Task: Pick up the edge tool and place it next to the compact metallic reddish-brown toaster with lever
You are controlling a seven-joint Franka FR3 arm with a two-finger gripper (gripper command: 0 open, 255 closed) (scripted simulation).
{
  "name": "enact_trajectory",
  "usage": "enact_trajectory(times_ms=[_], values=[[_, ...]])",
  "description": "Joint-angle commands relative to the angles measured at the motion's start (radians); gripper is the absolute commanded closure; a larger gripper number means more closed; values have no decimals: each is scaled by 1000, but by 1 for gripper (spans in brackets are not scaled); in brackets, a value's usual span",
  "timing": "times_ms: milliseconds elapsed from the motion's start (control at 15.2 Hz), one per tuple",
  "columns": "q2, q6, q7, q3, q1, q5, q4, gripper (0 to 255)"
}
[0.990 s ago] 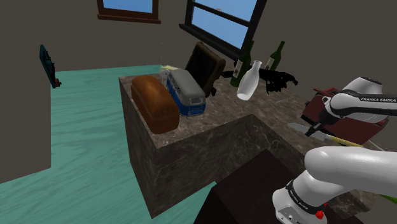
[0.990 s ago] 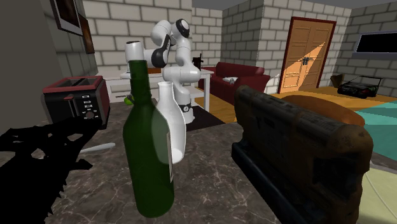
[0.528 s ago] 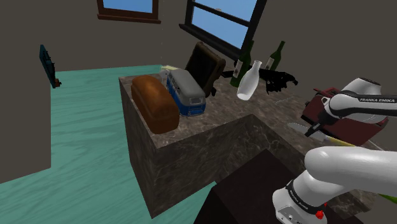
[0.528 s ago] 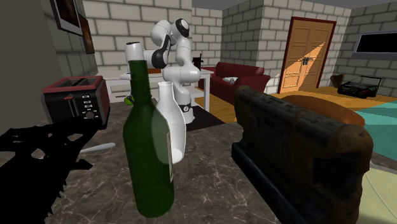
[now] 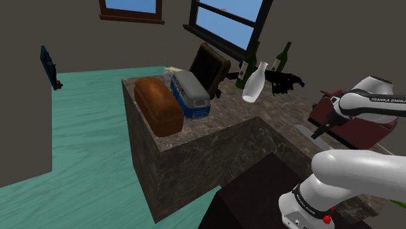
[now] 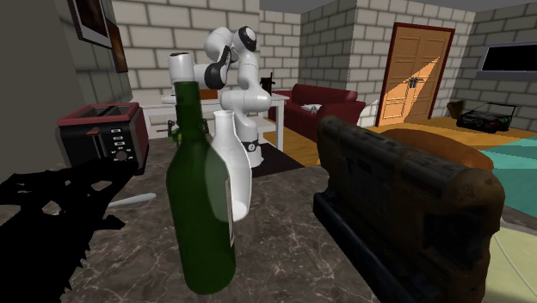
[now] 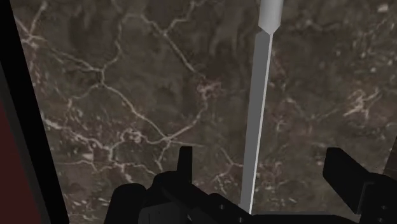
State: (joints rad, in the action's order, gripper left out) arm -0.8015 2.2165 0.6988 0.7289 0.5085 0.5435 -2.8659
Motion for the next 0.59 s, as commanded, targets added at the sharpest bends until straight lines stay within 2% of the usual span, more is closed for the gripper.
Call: enact_trajectory(times_ms=[0, 66, 528], values=[[-64, -97, 6, -41, 11, -26, 31, 0], [-83, -131, 9, -58, 13, -38, 47, 0], [-83, -131, 9, -58, 13, -39, 47, 0]])
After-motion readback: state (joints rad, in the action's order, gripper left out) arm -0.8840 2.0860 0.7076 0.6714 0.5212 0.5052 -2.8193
